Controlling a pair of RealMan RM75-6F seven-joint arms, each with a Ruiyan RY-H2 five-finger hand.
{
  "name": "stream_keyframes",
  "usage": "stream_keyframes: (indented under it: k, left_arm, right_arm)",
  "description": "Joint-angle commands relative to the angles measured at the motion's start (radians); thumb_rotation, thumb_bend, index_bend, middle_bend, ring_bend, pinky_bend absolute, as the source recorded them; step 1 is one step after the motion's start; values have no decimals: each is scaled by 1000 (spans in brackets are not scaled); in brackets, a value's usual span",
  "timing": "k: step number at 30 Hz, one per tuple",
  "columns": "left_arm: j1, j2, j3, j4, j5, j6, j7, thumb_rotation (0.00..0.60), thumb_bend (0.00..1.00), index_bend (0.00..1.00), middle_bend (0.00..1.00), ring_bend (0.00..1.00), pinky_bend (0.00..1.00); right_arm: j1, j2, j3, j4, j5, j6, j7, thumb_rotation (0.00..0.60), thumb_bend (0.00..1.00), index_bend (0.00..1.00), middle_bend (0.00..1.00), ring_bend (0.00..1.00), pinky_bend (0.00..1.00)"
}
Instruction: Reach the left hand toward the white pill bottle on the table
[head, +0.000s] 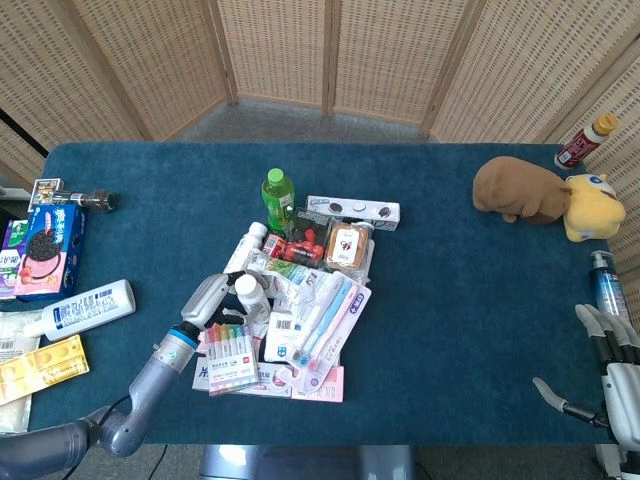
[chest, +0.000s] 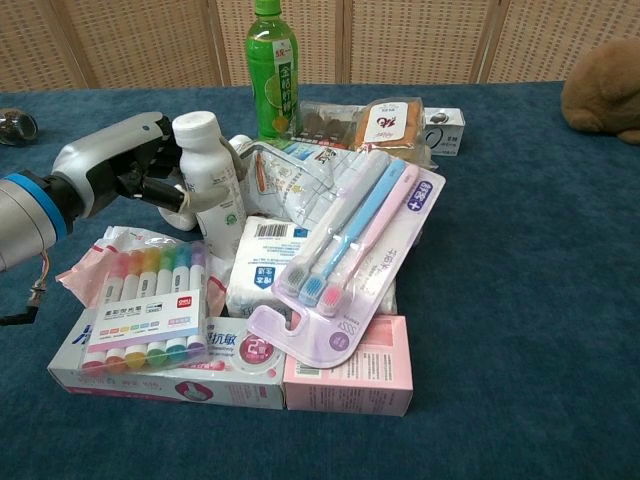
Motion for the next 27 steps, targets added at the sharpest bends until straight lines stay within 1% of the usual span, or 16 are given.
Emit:
stream_keyframes:
  k: [1, 4, 7, 14, 17, 20, 23, 27]
  left_arm:
    - [7, 2, -4, 6, 1, 16, -22, 600, 541, 666, 644, 721, 633]
    - [26, 33, 0, -22, 26, 55, -62, 600, 527, 665, 644, 722, 640]
    - [54, 102, 13, -87, 71, 104, -112, 600, 513, 658, 642, 722, 640]
    - [151, 306, 31, -290, 181, 285, -209, 600, 488, 646, 630, 719, 633]
    - [197, 389, 43, -353, 235, 371, -254, 600, 483, 641, 628, 713, 628]
    - [244, 463, 55, -391, 283, 458, -305, 600, 478, 638, 624, 707, 620]
    - [284, 513, 64, -408, 317, 538, -355, 600, 472, 636, 617, 701, 613]
    - [315, 542, 71, -410, 343, 607, -424, 600, 466, 633, 613, 694, 607]
  right_arm:
    - [0, 2, -1, -5, -5, -3, -2, 369, 217, 0, 0, 0, 0]
    - [4, 3, 1, -11, -7, -10, -3, 367, 217, 0, 0, 0, 0]
    - [10, 2, 4, -13, -6, -20, -6, 368, 216, 0, 0, 0, 0]
    - [27, -21, 9, 1, -8, -48, 5, 368, 217, 0, 0, 0, 0]
    - [35, -35, 8, 11, -9, -63, 6, 370, 216, 0, 0, 0, 0]
    - [41, -44, 9, 11, -9, -73, 4, 369, 217, 0, 0, 0, 0]
    - [50, -51, 13, 7, -8, -86, -8, 365, 216, 0, 0, 0, 0]
    - [65, -63, 17, 1, -3, -108, -22, 370, 217, 0, 0, 0, 0]
